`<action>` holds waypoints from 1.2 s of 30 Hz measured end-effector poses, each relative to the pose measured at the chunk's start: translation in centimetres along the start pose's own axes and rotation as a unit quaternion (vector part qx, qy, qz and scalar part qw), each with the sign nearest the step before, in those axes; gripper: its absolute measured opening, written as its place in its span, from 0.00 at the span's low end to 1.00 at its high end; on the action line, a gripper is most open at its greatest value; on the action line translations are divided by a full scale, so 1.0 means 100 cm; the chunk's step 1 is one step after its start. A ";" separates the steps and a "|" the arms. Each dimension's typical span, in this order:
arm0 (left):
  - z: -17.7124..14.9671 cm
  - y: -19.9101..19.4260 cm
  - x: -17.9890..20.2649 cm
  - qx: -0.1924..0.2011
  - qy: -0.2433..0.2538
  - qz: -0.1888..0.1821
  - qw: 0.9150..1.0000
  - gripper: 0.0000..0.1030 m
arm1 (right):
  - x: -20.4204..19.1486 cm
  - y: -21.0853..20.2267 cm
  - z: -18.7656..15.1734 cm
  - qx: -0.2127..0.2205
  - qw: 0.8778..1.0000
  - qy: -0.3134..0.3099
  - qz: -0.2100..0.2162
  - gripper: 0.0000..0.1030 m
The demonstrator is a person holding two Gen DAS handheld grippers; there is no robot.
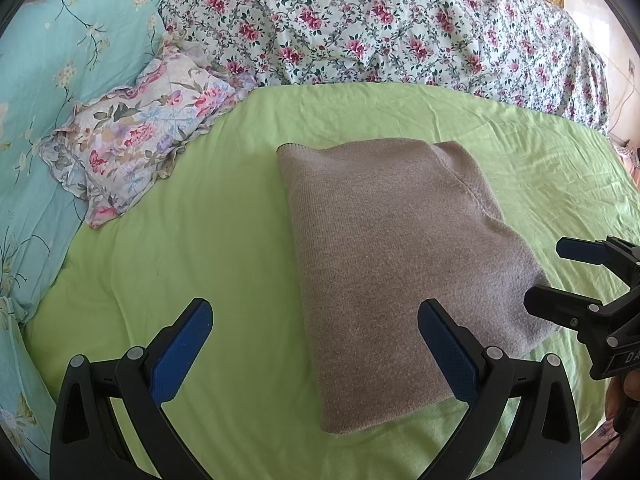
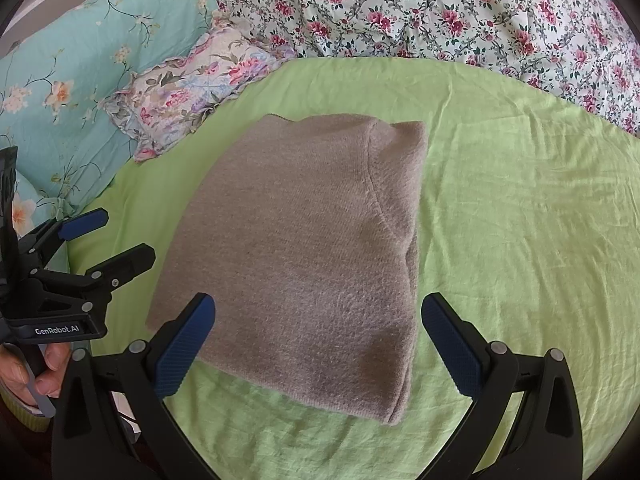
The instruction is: Fold small clothes
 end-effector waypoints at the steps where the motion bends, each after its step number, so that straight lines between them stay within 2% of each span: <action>1: 0.000 0.000 0.000 0.000 0.000 0.000 1.000 1.00 | 0.000 0.000 0.000 0.000 1.000 0.000 -0.001 1.00; 24: 0.004 0.004 0.003 0.005 0.006 -0.004 1.000 1.00 | 0.002 0.002 0.010 0.006 1.000 -0.001 -0.001 1.00; 36: 0.016 0.020 -0.003 0.000 -0.001 -0.004 1.000 1.00 | 0.010 0.014 0.018 0.005 1.000 0.010 0.004 1.00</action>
Point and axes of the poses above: each gripper's, at about its wrist camera, not at the fingertips, and y roughly the way its jaws point, x to its right, z to its top, the point moved 5 cm from there along y, roughly the way its jaws point, and after that the axes turned 3 degrees about z, right-handed, at the moved point
